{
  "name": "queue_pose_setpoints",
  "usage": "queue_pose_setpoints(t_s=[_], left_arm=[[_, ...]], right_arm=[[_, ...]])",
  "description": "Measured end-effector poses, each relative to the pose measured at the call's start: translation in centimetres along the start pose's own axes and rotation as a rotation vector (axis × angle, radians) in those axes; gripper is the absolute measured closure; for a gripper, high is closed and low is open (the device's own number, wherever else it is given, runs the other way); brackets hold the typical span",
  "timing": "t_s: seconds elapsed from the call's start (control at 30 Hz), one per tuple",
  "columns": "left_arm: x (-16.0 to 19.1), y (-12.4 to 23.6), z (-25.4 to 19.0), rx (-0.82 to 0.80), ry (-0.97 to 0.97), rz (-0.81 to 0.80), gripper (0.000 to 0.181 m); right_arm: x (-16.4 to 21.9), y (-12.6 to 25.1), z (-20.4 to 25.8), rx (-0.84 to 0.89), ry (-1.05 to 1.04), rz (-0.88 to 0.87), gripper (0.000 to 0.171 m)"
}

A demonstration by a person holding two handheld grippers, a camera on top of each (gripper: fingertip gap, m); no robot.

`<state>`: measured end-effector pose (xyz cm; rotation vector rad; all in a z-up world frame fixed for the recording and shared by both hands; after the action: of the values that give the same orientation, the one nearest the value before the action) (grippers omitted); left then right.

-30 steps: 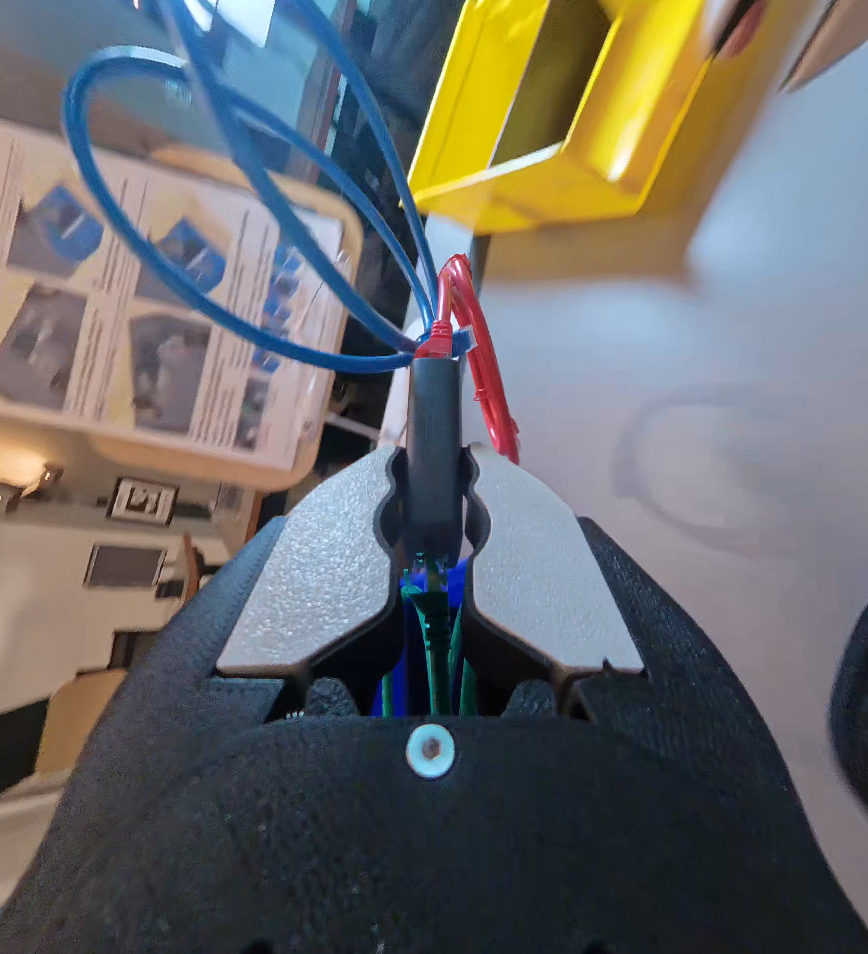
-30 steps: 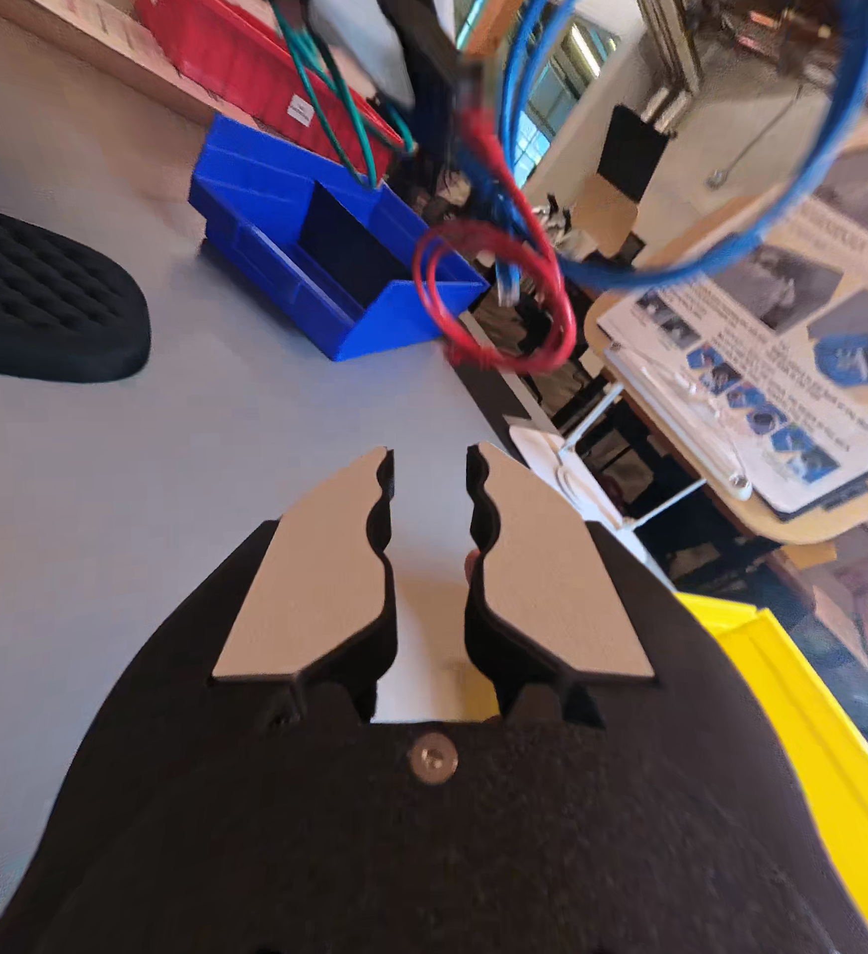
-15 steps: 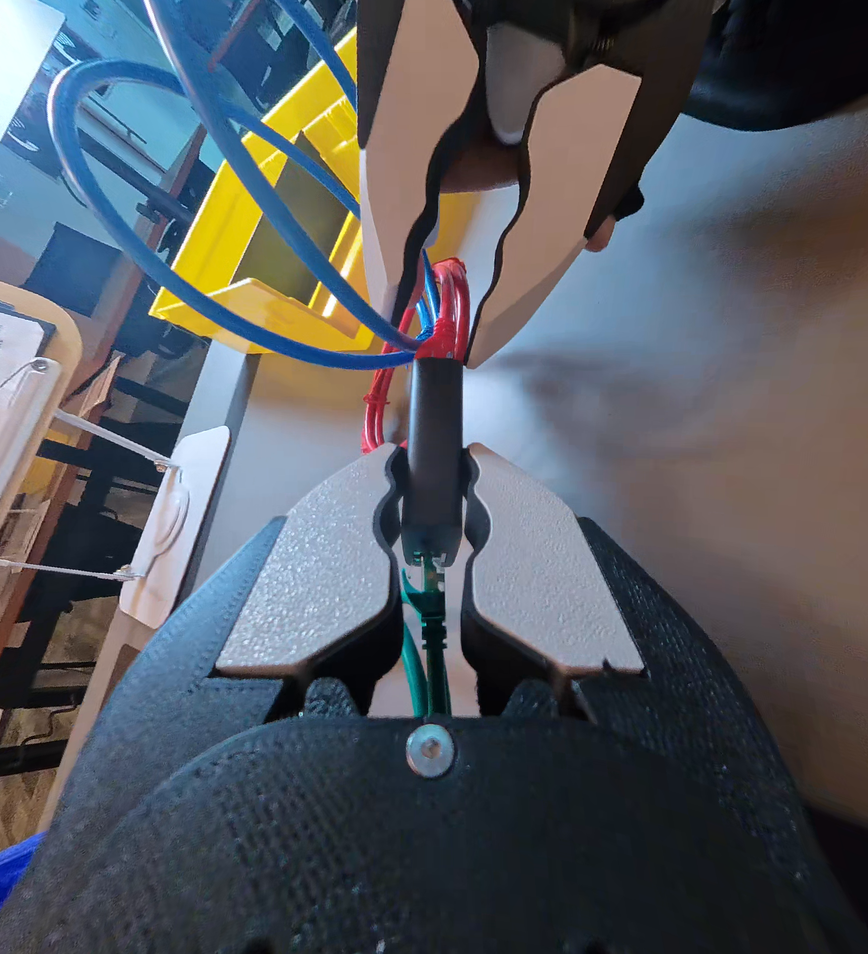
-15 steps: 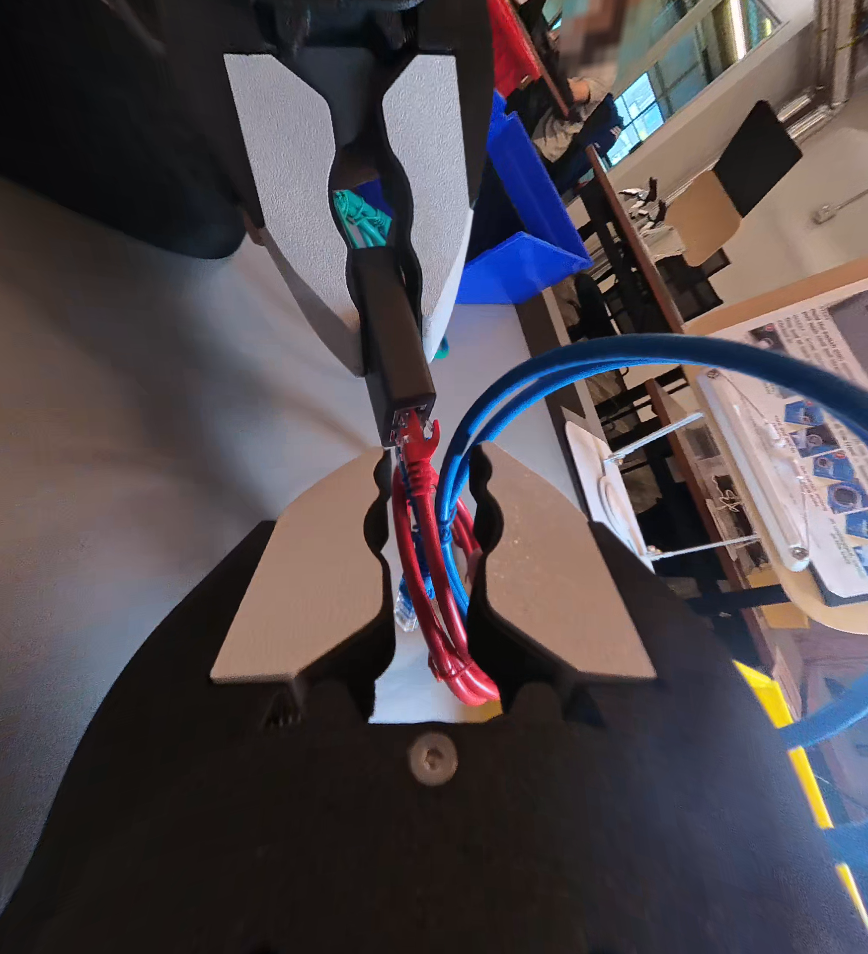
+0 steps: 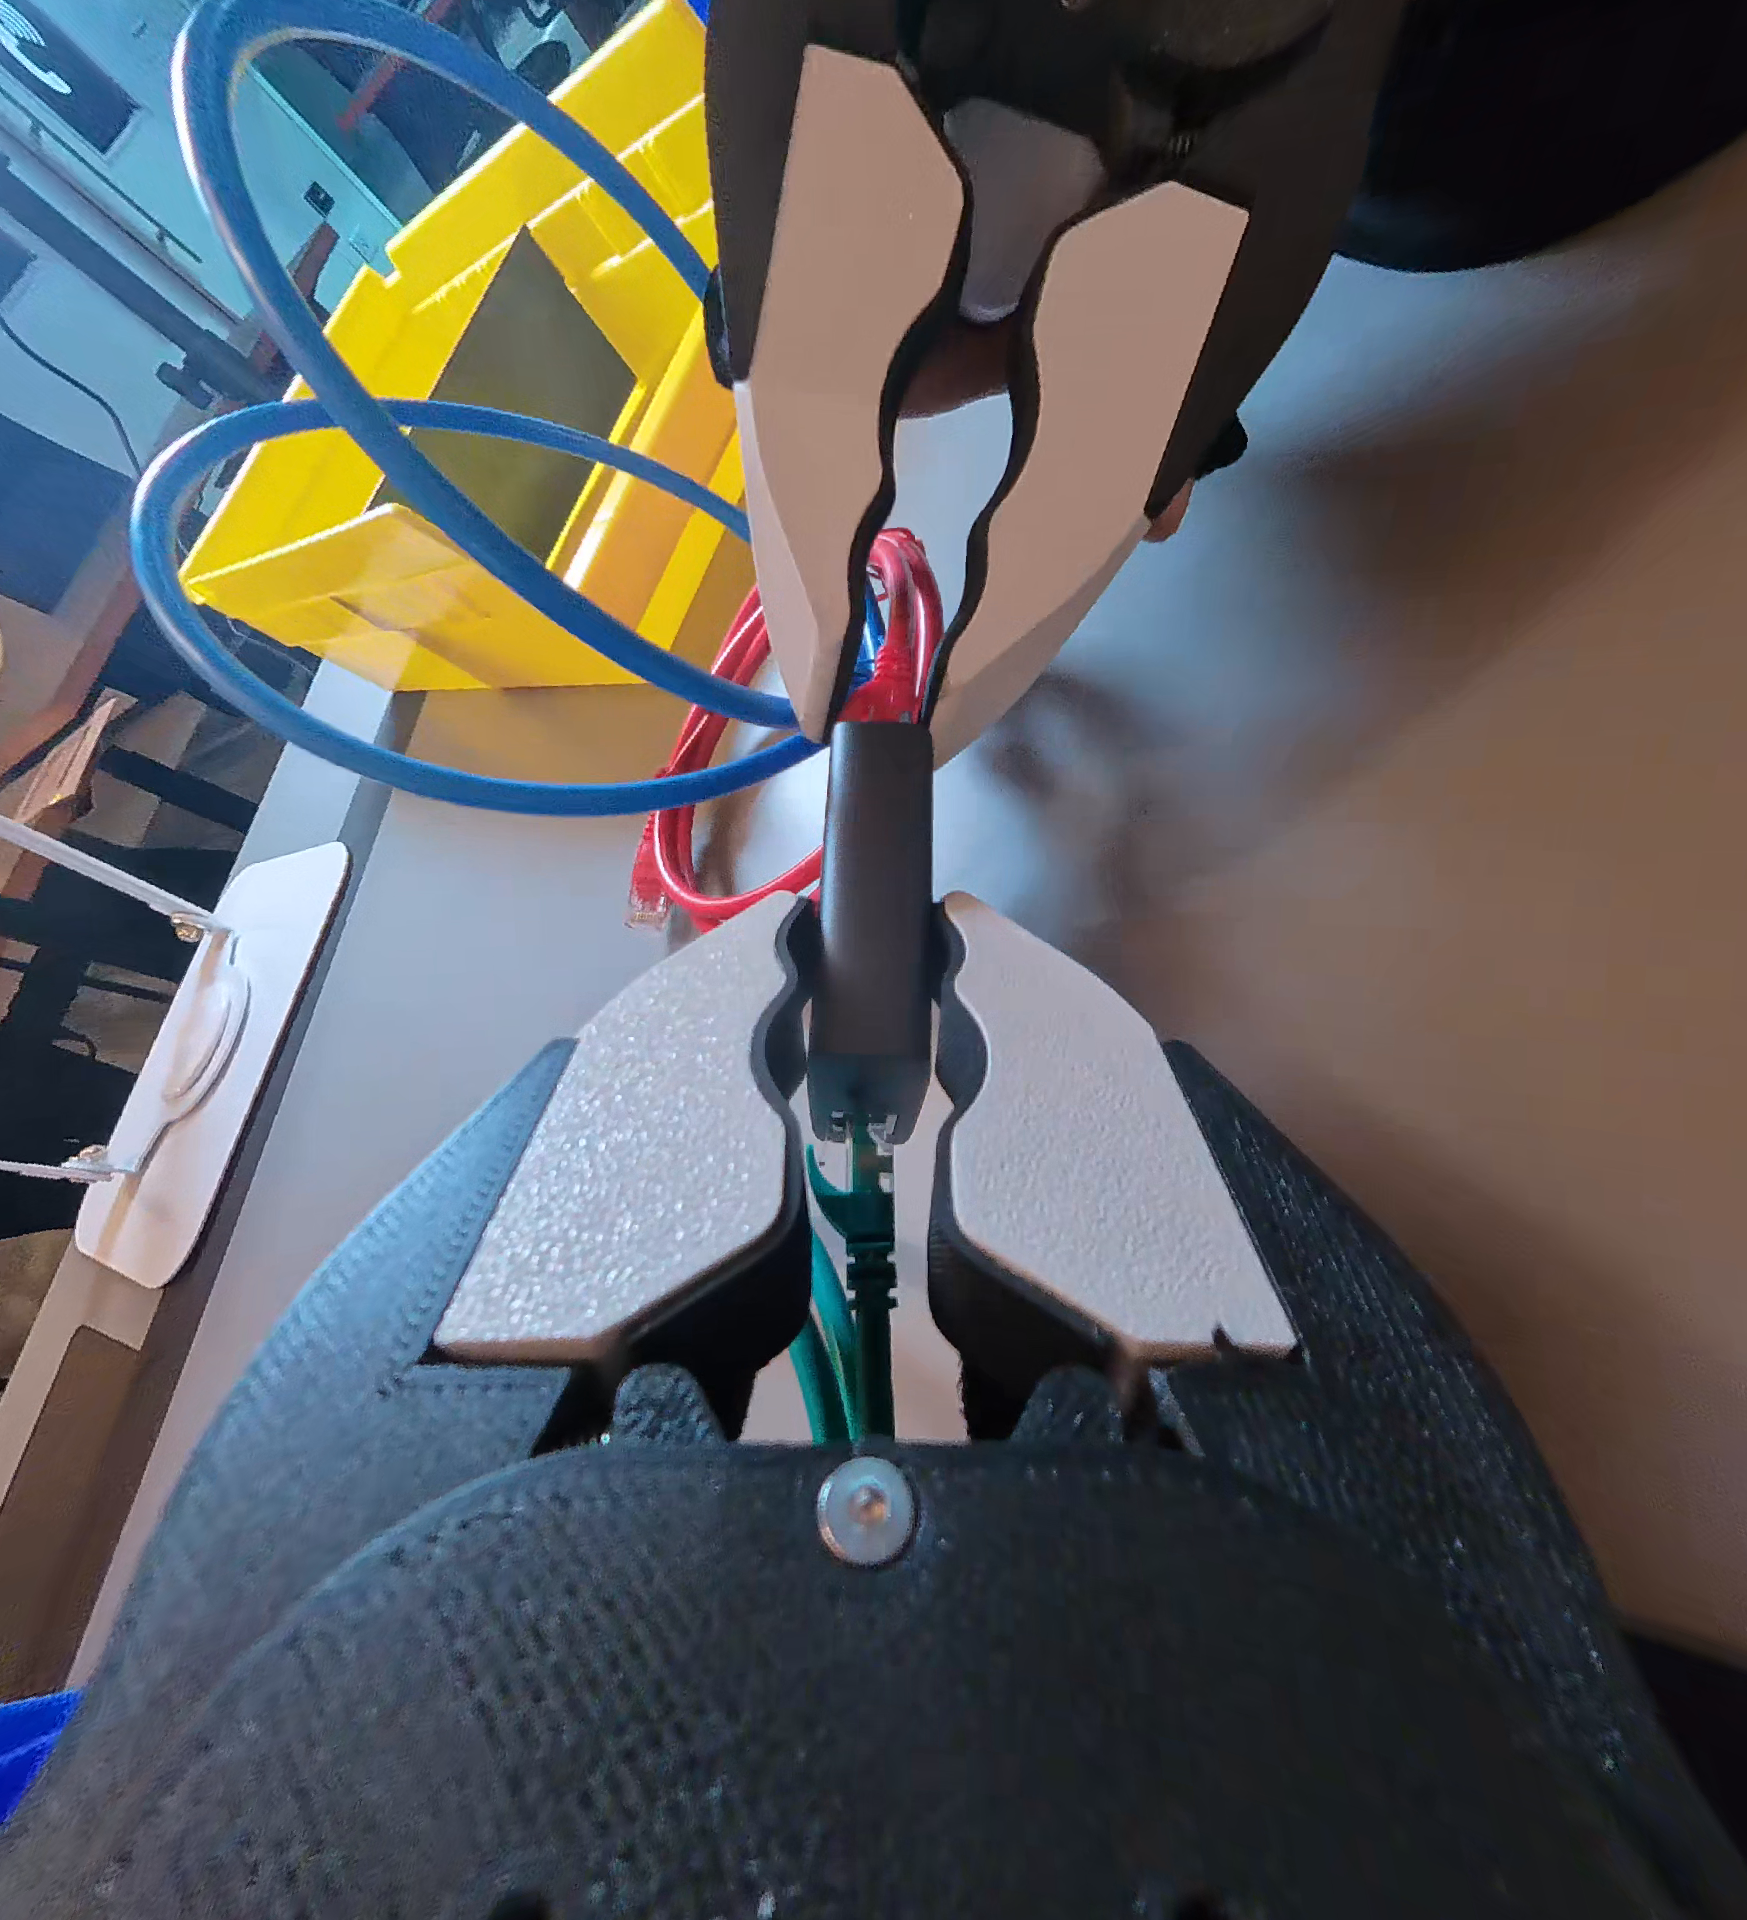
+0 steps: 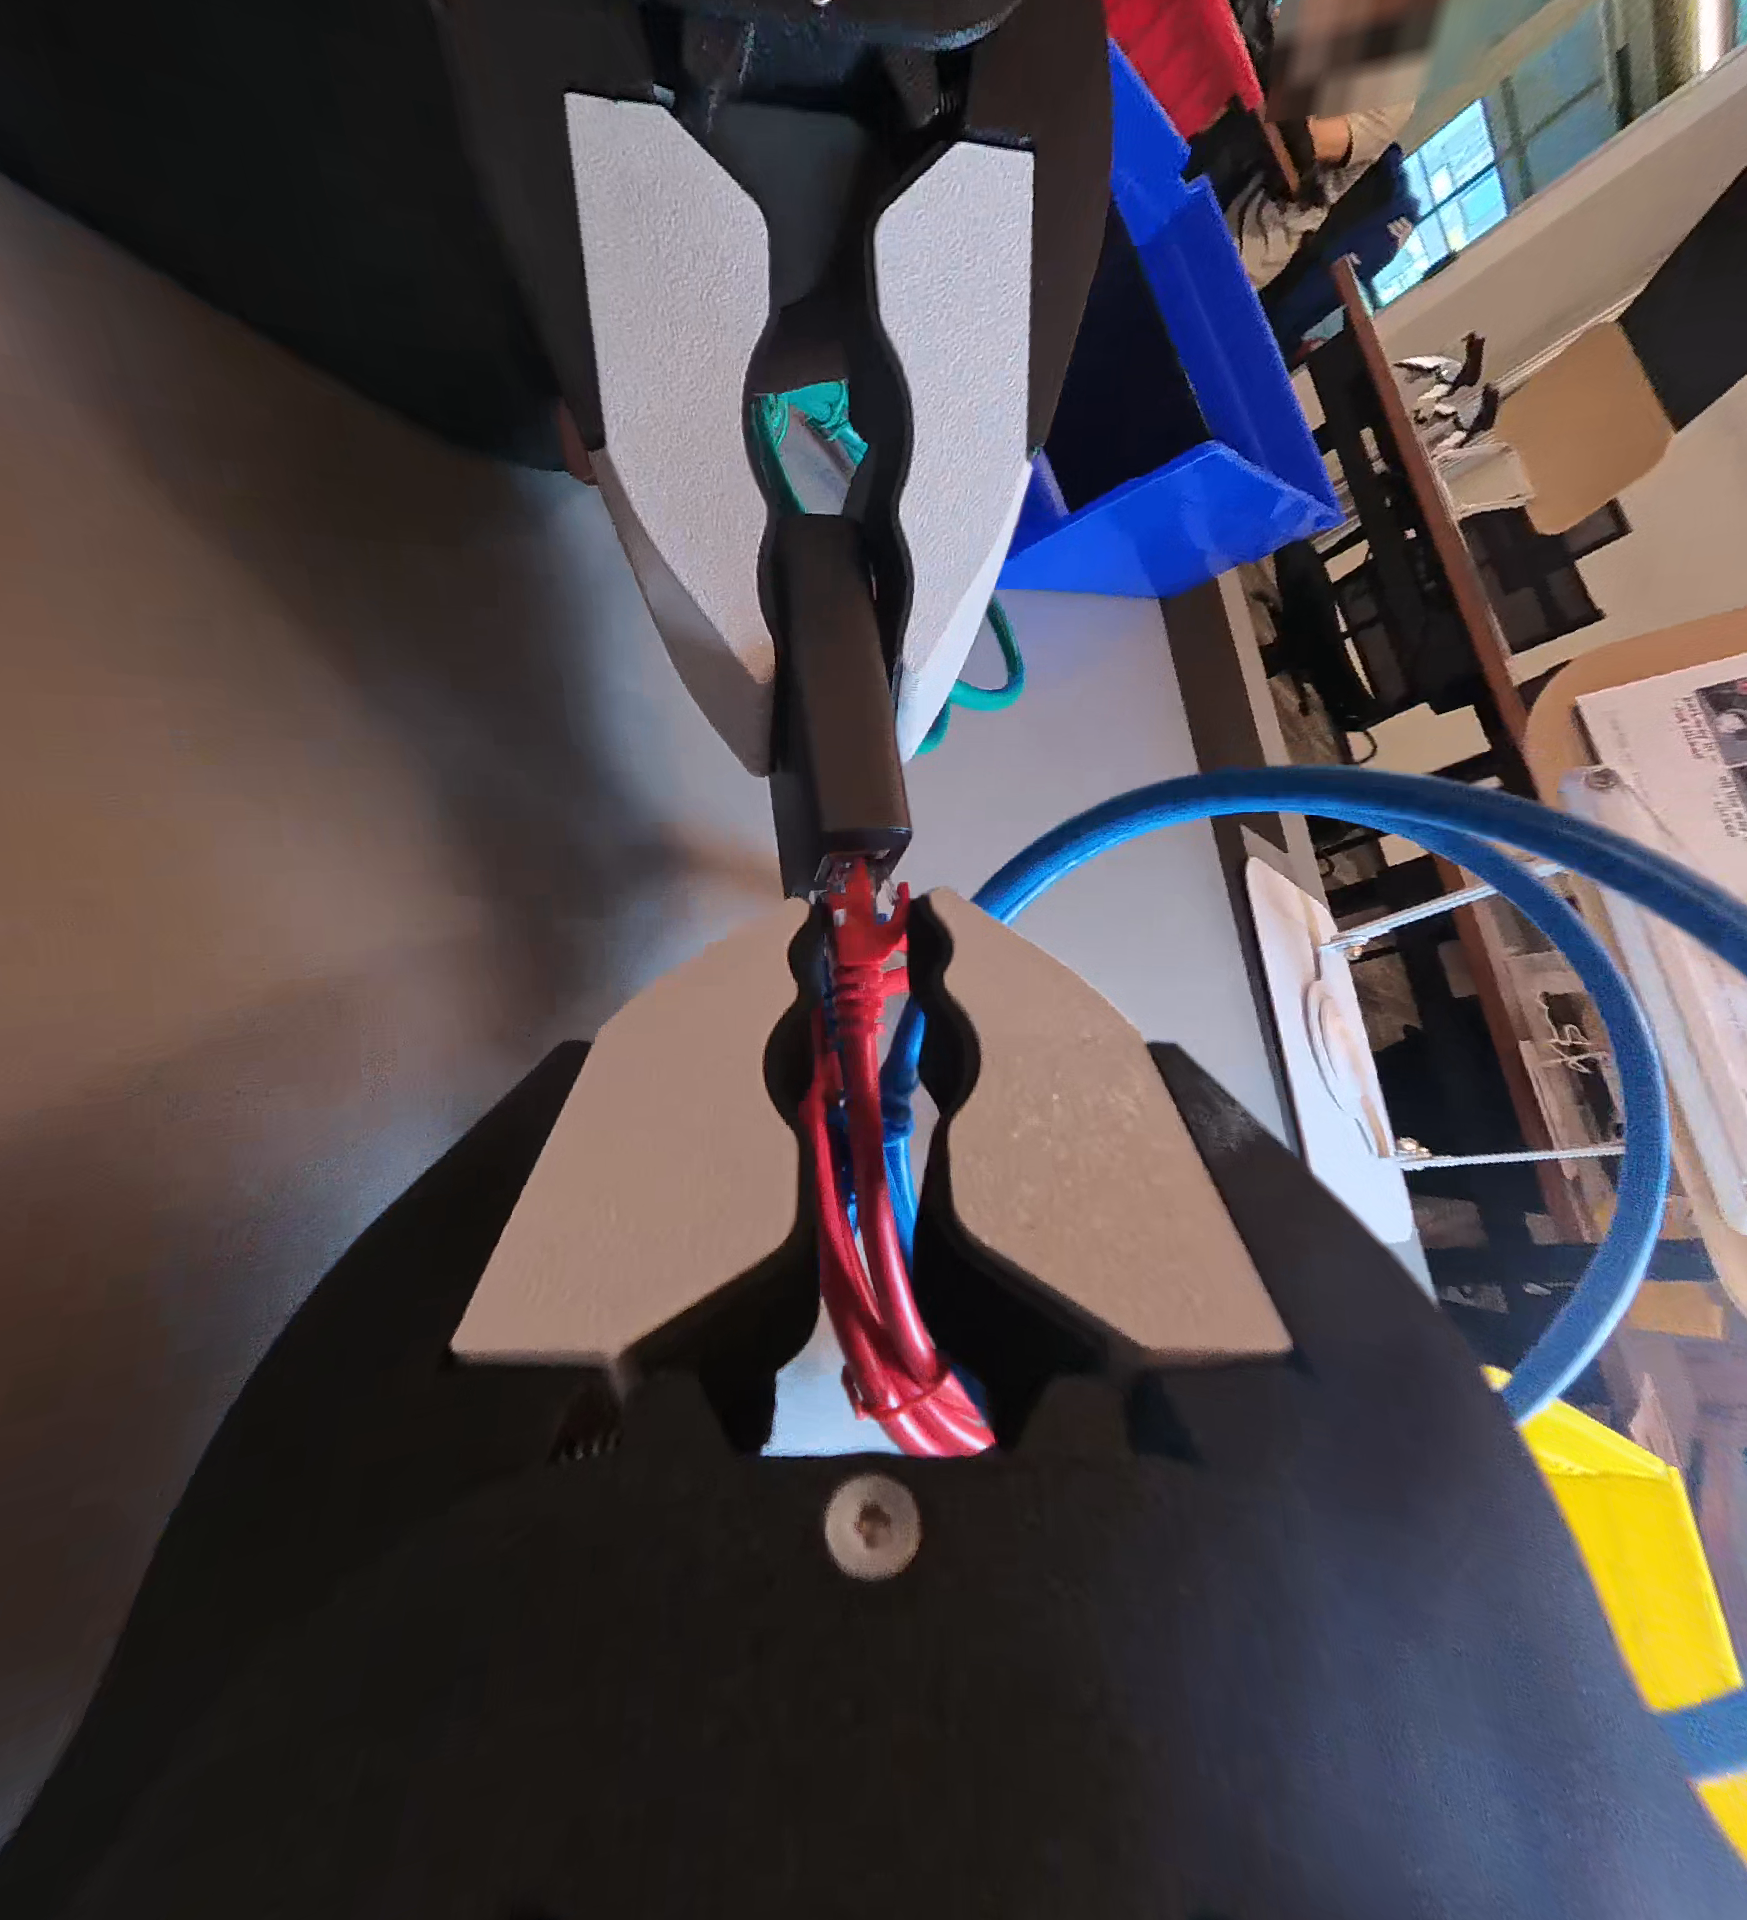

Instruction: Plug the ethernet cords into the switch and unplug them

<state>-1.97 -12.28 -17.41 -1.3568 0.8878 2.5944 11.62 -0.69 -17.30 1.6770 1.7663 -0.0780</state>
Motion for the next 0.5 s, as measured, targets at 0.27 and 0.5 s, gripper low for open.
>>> queue_pose_setpoints(t_s=[0.27, 0.5], left_arm=[[0.51, -0.11, 0.01, 0.027, -0.022, -0.024, 0.160], [0.67, -0.43, -0.33, 0.015, -0.044, -0.007, 0.157]], right_arm=[[0.24, -0.34, 0.33, -0.023, -0.030, 0.003, 0.156], [0.29, -0.40, 0.41, -0.044, -0.047, 0.027, 0.157]])
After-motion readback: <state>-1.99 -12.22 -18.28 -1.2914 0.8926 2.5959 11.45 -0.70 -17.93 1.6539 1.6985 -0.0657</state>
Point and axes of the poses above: each gripper's, where its closed fingertips meet, y back along the fingers, x out of its underside, z = x × y across the jaws, the point moved 10 cm from there along y, back along the fingers, and after that the axes turned 7 degrees about y, right-handed, at the moved point
